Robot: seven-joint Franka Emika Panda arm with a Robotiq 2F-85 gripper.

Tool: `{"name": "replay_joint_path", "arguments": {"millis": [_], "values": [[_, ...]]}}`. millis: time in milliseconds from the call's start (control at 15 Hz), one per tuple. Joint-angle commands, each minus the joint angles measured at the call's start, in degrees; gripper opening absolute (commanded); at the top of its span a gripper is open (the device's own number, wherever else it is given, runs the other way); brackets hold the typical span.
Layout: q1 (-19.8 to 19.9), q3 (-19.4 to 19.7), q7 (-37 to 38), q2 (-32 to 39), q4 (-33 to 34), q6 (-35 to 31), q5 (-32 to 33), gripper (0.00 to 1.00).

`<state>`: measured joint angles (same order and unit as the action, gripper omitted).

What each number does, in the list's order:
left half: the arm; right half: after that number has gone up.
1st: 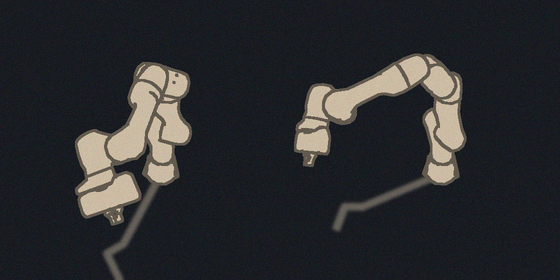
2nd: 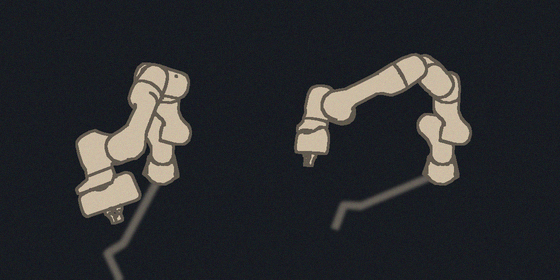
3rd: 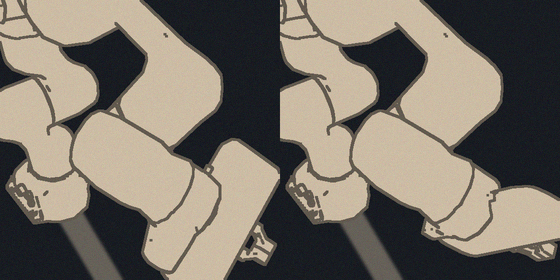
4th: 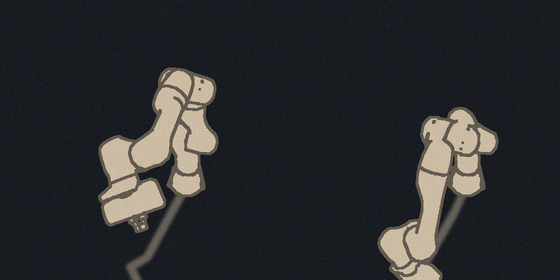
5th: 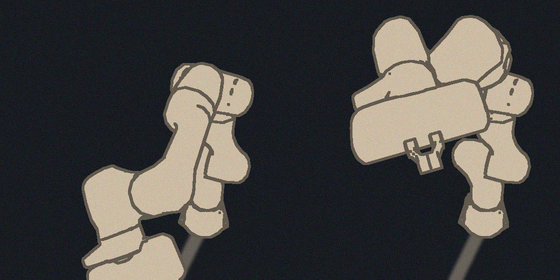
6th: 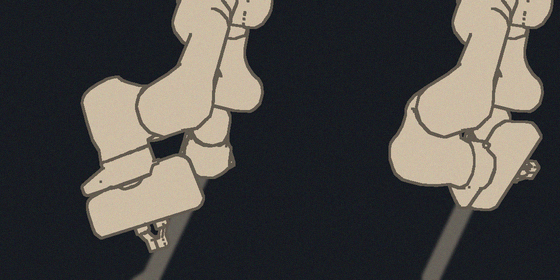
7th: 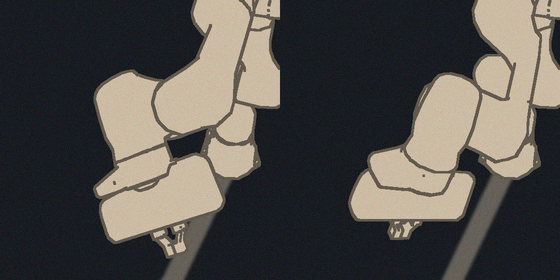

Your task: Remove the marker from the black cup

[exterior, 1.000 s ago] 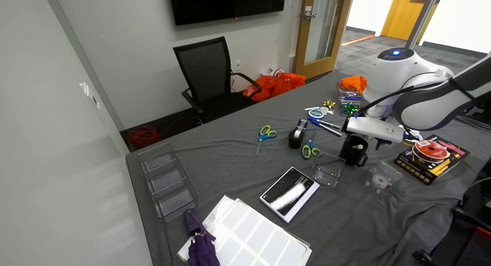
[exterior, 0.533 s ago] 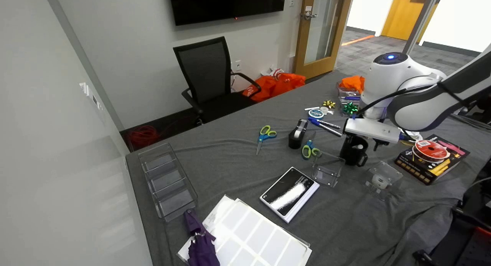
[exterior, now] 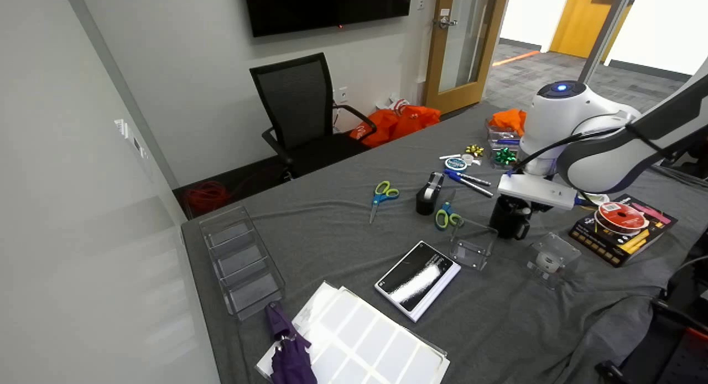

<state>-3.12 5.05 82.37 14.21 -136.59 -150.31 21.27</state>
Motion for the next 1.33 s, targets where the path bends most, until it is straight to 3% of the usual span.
{"name": "replay_joint_path", "arguments": {"millis": [0,600,1267], "values": [[-1.23,1.49,-0.44,1.0,0.2,-1.69,0.11,0.04],[-1.34,1.64,-3.08,-0.71,-0.52,-1.25,0.09,0.05],[1.54,0.8,-20.33,-8.8,-7.53,-1.19,-5.25,0.05]]}}
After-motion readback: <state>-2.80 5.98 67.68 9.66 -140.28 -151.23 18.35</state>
